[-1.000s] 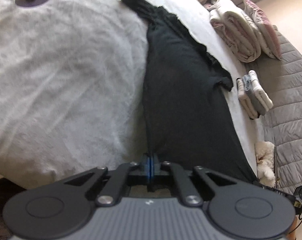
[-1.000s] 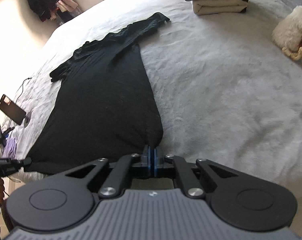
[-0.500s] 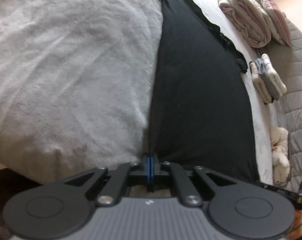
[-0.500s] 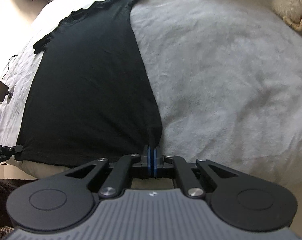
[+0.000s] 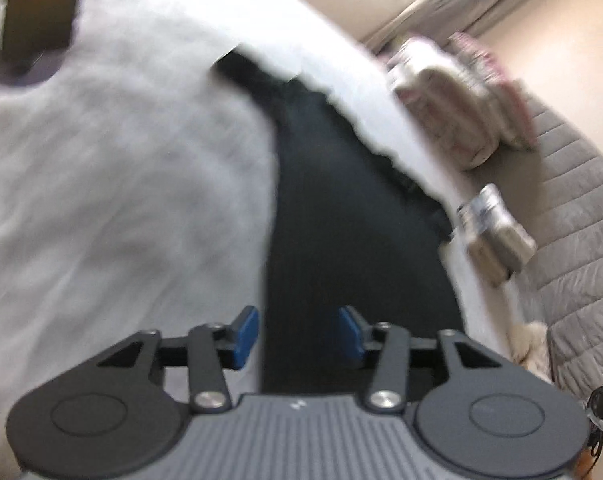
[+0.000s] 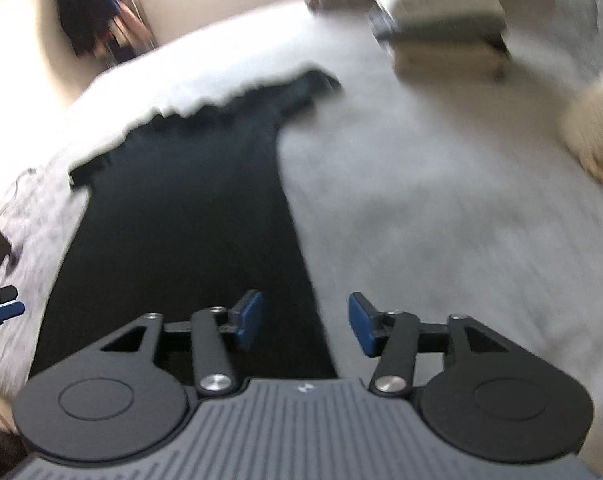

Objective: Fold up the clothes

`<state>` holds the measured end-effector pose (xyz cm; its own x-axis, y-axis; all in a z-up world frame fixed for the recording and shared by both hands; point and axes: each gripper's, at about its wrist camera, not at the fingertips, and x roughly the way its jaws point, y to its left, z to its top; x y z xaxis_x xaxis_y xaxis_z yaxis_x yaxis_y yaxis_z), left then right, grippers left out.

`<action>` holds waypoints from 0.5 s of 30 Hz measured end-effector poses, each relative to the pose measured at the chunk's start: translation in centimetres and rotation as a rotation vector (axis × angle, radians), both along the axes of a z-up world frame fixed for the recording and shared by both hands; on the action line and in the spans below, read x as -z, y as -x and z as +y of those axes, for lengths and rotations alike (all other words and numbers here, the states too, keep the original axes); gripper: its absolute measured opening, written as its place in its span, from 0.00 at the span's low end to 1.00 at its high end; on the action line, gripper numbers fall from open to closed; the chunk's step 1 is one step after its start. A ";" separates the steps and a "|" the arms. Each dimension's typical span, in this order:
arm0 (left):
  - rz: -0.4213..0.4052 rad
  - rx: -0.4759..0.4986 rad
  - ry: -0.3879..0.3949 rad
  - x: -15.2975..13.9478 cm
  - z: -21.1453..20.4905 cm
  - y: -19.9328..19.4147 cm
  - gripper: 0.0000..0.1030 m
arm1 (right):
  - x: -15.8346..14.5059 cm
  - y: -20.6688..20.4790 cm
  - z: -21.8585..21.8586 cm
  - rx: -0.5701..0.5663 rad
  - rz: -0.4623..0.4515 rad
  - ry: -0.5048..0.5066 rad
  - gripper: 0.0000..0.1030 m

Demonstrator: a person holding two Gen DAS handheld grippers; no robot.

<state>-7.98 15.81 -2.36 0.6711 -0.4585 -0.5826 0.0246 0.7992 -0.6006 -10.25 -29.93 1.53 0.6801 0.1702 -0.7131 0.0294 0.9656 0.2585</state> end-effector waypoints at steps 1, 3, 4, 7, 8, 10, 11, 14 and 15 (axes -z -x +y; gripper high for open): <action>-0.047 0.005 -0.005 0.0 -1.1 -0.4 0.60 | 0.1 -0.5 0.9 0.004 -0.048 0.005 0.61; -0.092 0.034 -0.027 0.5 -3.7 -1.3 0.66 | 0.9 -1.9 2.7 0.007 -0.109 -0.008 0.62; -0.113 0.049 -0.039 0.8 -4.9 -1.7 0.67 | 1.5 -2.6 3.6 0.007 -0.128 -0.020 0.63; -0.176 0.095 -0.074 1.6 -8.8 -3.1 0.73 | 3.8 -4.9 6.8 0.000 -0.123 -0.055 0.63; -0.180 0.101 -0.081 2.1 -9.4 -3.4 0.74 | 4.4 -5.3 7.7 -0.011 -0.131 -0.031 0.63; -0.177 0.107 -0.102 3.2 -10.2 -4.0 0.75 | 5.6 -6.1 9.5 -0.033 -0.150 0.019 0.78; -0.173 0.108 -0.116 3.8 -10.4 -4.2 0.75 | 5.9 -6.1 10.0 -0.060 -0.173 0.078 0.80; -0.204 0.157 -0.180 4.4 -9.8 -4.2 0.73 | 6.4 -5.7 10.5 -0.158 -0.212 0.251 0.87; -0.211 0.178 -0.205 4.2 -9.3 -4.0 0.73 | 6.5 -5.5 10.2 -0.188 -0.222 0.292 0.90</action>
